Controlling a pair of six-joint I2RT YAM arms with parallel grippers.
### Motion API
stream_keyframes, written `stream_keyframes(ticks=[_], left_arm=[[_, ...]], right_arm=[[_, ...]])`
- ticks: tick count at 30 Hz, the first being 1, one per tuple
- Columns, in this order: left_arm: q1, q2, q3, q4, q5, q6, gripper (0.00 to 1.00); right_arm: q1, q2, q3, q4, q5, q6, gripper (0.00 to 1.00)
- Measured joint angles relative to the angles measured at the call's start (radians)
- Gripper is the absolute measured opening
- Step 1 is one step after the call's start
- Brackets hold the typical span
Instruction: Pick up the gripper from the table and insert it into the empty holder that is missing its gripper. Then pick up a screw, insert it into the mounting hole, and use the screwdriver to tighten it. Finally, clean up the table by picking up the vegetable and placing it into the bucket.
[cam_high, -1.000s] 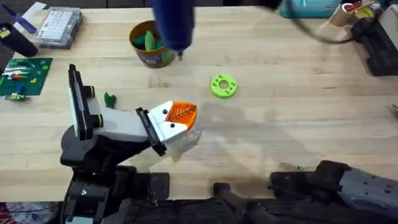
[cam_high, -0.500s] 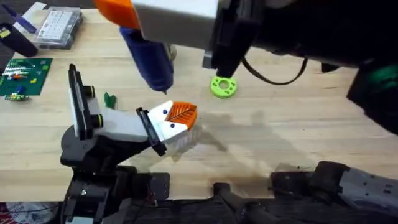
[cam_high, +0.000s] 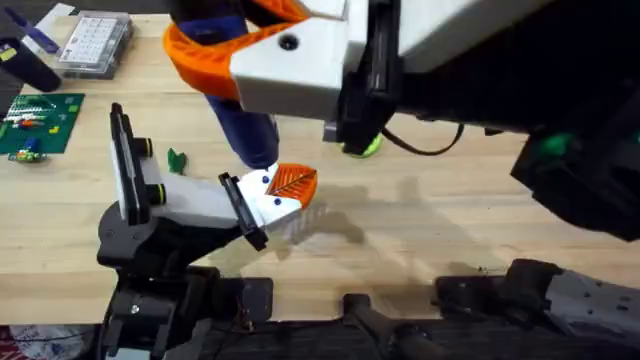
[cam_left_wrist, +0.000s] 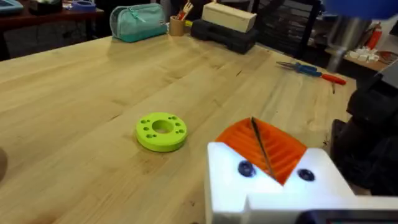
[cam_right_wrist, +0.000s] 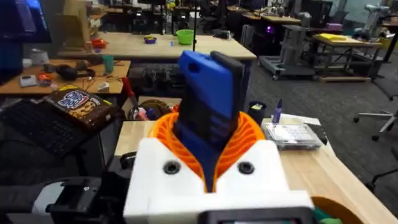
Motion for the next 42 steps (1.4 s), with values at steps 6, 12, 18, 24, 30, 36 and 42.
stream_keyframes(ticks=[6, 12, 18, 24, 30, 36, 42], left_arm=[[0.000, 0.000, 0.000, 0.000, 0.000, 0.000, 0.004], [0.000, 0.000, 0.000, 0.000, 0.000, 0.000, 0.004], [0.000, 0.000, 0.000, 0.000, 0.000, 0.000, 0.004], [0.000, 0.000, 0.000, 0.000, 0.000, 0.000, 0.004], [0.000, 0.000, 0.000, 0.000, 0.000, 0.000, 0.004], [0.000, 0.000, 0.000, 0.000, 0.002, 0.000, 0.004], [0.000, 0.000, 0.000, 0.000, 0.002, 0.000, 0.004]], right_arm=[[0.000, 0.021, 0.000, 0.021, -0.003, 0.001, 0.029], [0.000, 0.065, 0.000, 0.019, -0.004, -0.016, 0.029], [0.000, 0.086, -0.001, 0.020, -0.004, -0.036, 0.029], [0.000, 0.100, -0.027, 0.079, -0.003, -0.035, 0.029], [-0.010, 0.100, -0.112, 0.229, -0.003, 0.002, 0.029], [-0.014, 0.101, -0.142, 0.239, -0.003, 0.010, 0.029], [-0.014, 0.101, -0.143, 0.245, -0.003, 0.011, 0.029]])
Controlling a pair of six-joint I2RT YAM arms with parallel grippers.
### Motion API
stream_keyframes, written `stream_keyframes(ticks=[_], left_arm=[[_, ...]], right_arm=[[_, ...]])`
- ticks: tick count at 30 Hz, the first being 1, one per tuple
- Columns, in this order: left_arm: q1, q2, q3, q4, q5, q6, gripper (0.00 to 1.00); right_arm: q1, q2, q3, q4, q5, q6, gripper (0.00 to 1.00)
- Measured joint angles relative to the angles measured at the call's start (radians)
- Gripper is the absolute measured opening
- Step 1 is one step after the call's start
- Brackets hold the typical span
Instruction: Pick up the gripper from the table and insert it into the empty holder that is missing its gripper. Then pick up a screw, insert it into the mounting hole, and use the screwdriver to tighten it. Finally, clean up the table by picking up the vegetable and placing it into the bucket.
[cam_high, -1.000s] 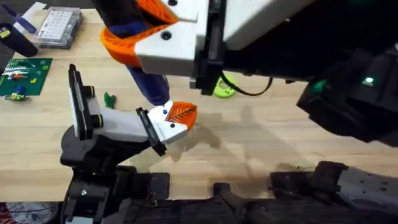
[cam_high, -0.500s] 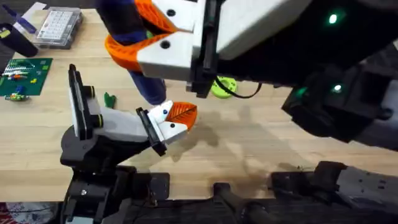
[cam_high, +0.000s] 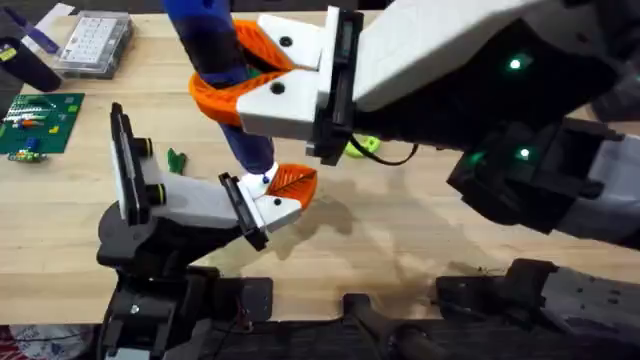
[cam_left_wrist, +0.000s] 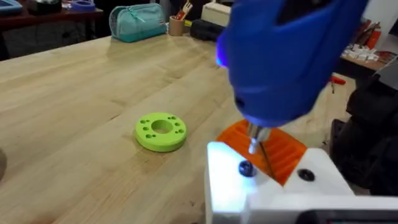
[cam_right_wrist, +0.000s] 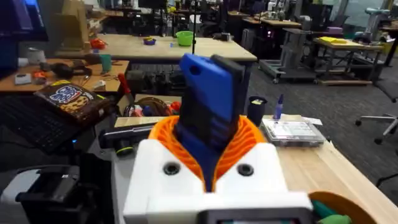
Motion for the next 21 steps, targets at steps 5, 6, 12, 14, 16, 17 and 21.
stream_keyframes(ticks=[5, 6, 12, 14, 16, 17, 21], left_arm=[[0.000, 0.000, 0.000, 0.000, 0.000, 0.000, 0.004], [0.000, 0.000, 0.000, 0.000, 0.000, 0.000, 0.004], [0.000, 0.000, 0.000, 0.000, 0.000, 0.000, 0.004], [0.000, 0.000, 0.000, 0.000, 0.000, 0.000, 0.004], [0.000, 0.000, 0.000, 0.000, 0.000, 0.000, 0.004], [0.000, 0.000, 0.000, 0.000, 0.000, 0.000, 0.004], [0.000, 0.000, 0.000, 0.000, 0.000, 0.000, 0.004]], right_arm=[[0.000, 0.000, 0.000, 0.000, 0.000, 0.000, 0.029], [0.000, 0.000, 0.000, 0.000, 0.000, 0.000, 0.029], [0.000, 0.000, 0.000, 0.002, 0.000, 0.000, 0.029], [0.000, 0.001, 0.000, 0.002, 0.000, 0.001, 0.029], [0.000, 0.004, 0.000, 0.003, 0.000, 0.003, 0.029], [0.000, 0.006, 0.000, 0.005, 0.000, 0.003, 0.029], [0.000, 0.021, 0.000, 0.005, 0.000, 0.004, 0.029]])
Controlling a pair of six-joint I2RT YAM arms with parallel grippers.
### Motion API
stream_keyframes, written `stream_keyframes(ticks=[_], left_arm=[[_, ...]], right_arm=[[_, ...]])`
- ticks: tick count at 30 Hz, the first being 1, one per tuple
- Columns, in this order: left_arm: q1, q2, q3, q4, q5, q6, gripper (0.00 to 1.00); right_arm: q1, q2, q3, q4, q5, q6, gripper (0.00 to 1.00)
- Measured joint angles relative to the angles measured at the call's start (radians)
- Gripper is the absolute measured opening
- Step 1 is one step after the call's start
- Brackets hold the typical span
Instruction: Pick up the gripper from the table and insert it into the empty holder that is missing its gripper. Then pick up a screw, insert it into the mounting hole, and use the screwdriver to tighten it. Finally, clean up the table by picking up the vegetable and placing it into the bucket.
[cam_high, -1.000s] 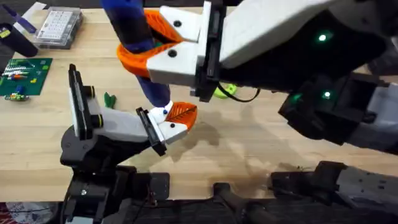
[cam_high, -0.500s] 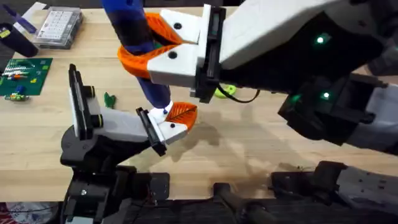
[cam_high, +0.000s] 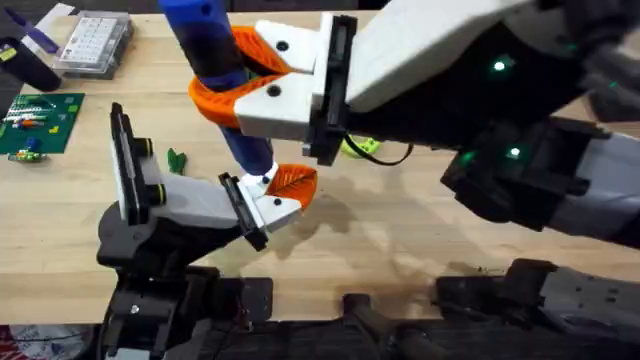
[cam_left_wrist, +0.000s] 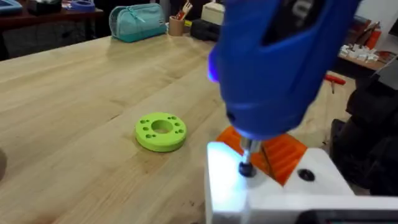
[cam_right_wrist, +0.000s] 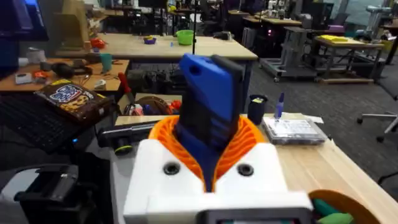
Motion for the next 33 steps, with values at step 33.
stream_keyframes(ticks=[33], left_arm=[[0.000, 0.001, 0.000, -0.002, 0.013, -0.008, 0.004]], right_arm=[[0.000, 0.004, -0.006, -0.030, 0.005, 0.015, 0.029]])
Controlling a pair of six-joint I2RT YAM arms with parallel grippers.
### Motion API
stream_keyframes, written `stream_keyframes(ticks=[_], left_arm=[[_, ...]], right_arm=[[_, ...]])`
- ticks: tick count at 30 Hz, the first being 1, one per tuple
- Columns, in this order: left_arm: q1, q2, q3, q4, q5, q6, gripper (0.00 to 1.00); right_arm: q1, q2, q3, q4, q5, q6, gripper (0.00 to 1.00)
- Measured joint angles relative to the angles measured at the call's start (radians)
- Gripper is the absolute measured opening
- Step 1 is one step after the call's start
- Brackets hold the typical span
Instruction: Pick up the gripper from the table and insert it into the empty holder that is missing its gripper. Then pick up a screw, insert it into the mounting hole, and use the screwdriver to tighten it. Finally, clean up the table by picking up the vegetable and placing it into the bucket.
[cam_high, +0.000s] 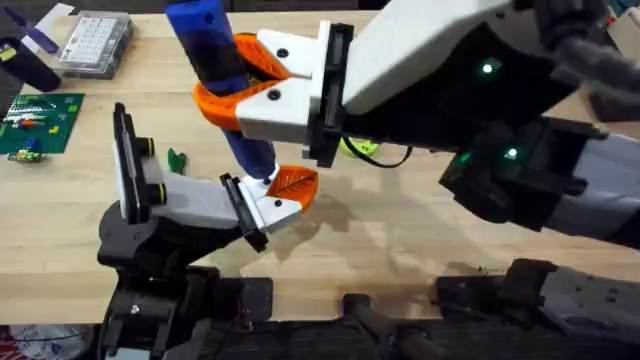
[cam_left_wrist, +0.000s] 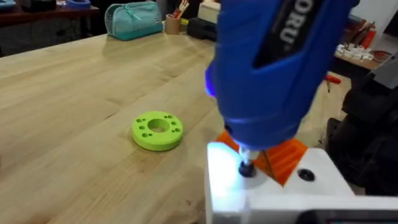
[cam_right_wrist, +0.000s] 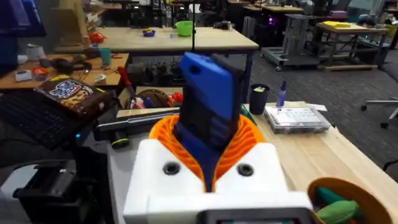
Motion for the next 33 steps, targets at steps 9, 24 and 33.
stream_keyframes(ticks=[9, 24, 33], left_arm=[[0.000, 0.000, 0.000, -0.001, 0.007, 0.000, 0.004], [0.000, 0.000, 0.000, -0.002, 0.011, -0.004, 0.004], [0.000, 0.004, 0.000, -0.003, 0.017, -0.007, 0.004]], right_arm=[[-0.002, -0.002, 0.000, -0.006, 0.000, 0.008, 0.029], [-0.003, -0.008, -0.004, -0.019, 0.008, 0.021, 0.029], [-0.006, -0.017, -0.005, -0.042, 0.013, 0.023, 0.029]])
